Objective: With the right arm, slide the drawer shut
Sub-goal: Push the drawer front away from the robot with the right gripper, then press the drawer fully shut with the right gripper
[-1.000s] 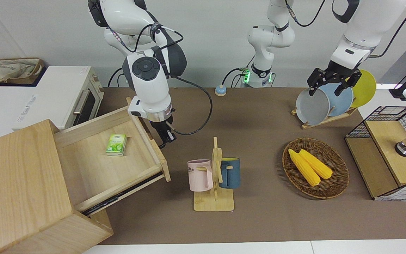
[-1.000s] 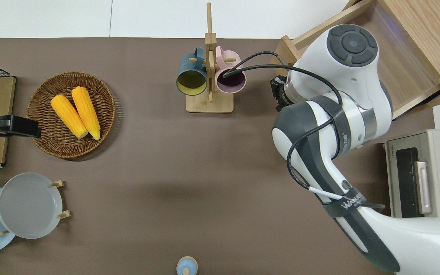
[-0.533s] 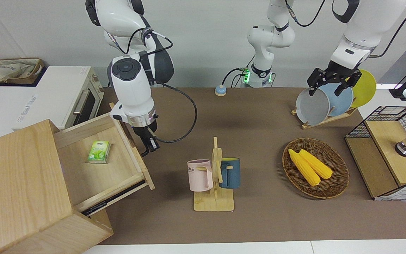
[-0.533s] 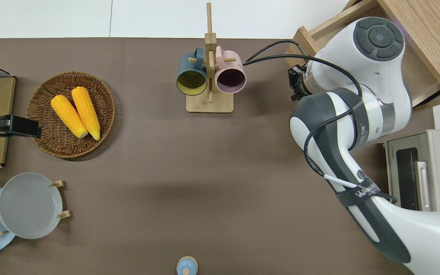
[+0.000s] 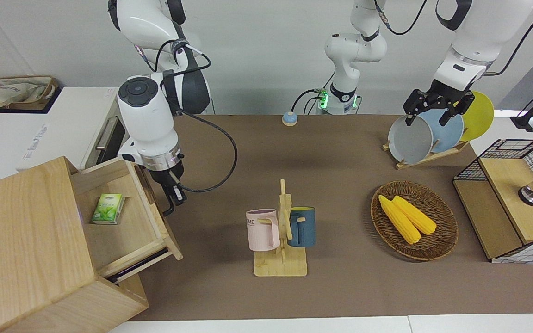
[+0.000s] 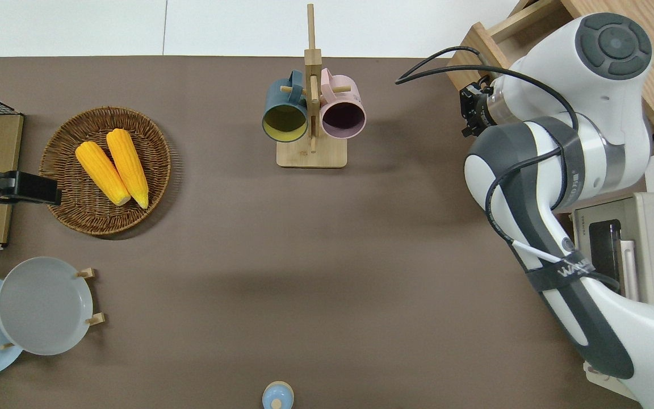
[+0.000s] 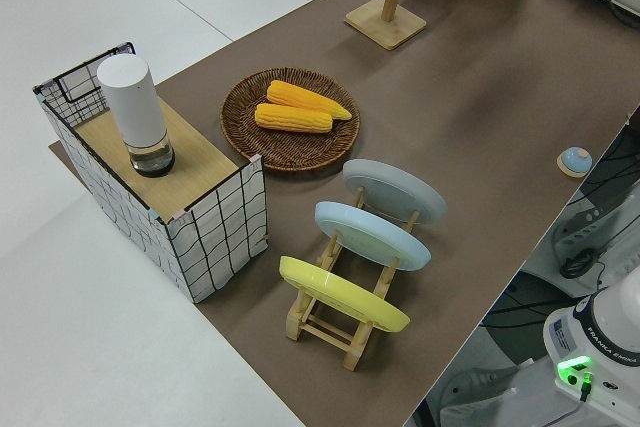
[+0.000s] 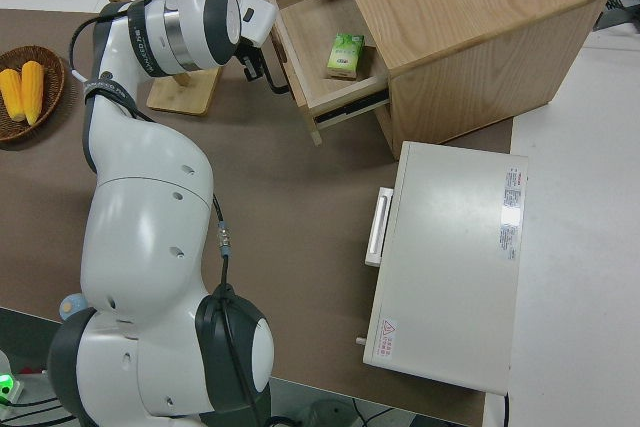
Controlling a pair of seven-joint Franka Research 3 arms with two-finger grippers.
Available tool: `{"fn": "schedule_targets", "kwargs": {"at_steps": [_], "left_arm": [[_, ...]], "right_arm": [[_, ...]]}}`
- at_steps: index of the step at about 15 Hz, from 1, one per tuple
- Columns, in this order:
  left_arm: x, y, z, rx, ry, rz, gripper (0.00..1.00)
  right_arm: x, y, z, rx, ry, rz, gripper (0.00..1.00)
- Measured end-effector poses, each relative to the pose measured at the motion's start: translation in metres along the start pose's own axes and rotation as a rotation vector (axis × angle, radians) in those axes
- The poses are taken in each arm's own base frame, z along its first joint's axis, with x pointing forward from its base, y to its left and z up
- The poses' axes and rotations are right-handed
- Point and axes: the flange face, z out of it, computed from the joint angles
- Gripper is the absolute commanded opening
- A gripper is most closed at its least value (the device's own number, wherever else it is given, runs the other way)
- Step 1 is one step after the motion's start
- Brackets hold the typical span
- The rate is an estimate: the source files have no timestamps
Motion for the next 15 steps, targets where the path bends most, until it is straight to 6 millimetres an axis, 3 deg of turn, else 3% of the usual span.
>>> {"fn": "schedule_targets", "kwargs": {"at_steps": [7, 15], "left_arm": [[0.0, 0.0, 0.0, 0.0, 0.0, 0.0, 1.0], [0.0, 0.0, 0.0, 0.0, 0.0, 0.0, 1.0]], "right_arm": [[0.046, 0.01, -0.007, 0.067, 0.041, 0.025, 0.0], [0.082, 0.025, -0.007, 0.073, 0.058, -0.022, 0.0]]}}
